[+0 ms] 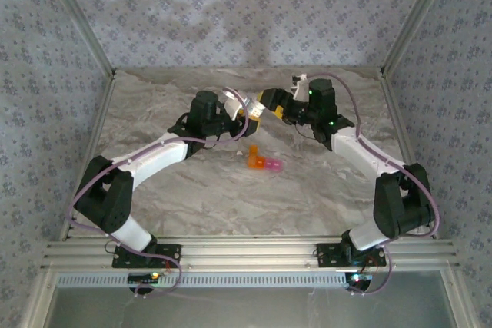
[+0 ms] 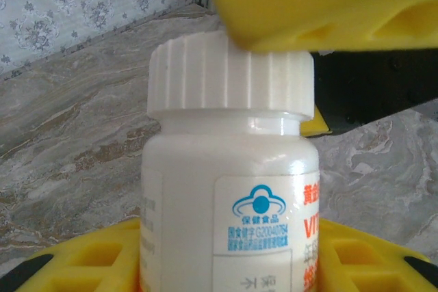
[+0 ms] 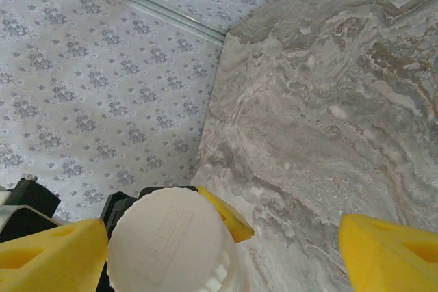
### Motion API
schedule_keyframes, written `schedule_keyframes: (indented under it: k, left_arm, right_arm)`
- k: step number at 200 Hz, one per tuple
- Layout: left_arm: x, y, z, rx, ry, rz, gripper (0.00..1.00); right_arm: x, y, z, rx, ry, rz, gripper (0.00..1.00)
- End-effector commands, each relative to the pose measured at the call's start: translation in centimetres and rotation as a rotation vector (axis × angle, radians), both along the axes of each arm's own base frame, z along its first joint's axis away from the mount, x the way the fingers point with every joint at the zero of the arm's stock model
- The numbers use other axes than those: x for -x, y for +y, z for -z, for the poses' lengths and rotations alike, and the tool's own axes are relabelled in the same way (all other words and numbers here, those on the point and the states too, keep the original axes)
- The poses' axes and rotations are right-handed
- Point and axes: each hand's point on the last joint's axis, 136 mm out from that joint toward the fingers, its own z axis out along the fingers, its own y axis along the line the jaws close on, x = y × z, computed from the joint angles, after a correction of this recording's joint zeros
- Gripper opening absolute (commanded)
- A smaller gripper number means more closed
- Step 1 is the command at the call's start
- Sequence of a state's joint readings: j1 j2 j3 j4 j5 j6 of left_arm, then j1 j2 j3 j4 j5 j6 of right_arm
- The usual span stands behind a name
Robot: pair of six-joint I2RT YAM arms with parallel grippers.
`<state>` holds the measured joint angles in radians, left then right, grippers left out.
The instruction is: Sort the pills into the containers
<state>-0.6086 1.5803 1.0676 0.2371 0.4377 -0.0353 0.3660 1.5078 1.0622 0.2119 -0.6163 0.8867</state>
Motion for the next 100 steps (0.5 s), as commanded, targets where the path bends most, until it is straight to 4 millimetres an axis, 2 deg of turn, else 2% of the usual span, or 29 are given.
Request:
schedule_keyframes:
  k: [1, 55, 100]
  left_arm:
    - [-0.2, -0.6, -2.0, 0.034, -0.057, 0.023, 0.00]
    - [-0.2, -0.7, -1.9, 0.033, -0.053, 0.025, 0.00]
    - [-0.2, -0.9, -1.9, 0.036, -0.052, 0.027, 0.00]
  right_arm:
    - [-0.6, 0.8, -1.8, -0.018, -0.032, -0.001, 0.88]
    - [-1.0, 1.4, -1.8, -0.020, -0.034, -0.010, 0.82]
    - [-1.0, 1.8, -1.8, -0.027, -0.041, -0.025, 0.62]
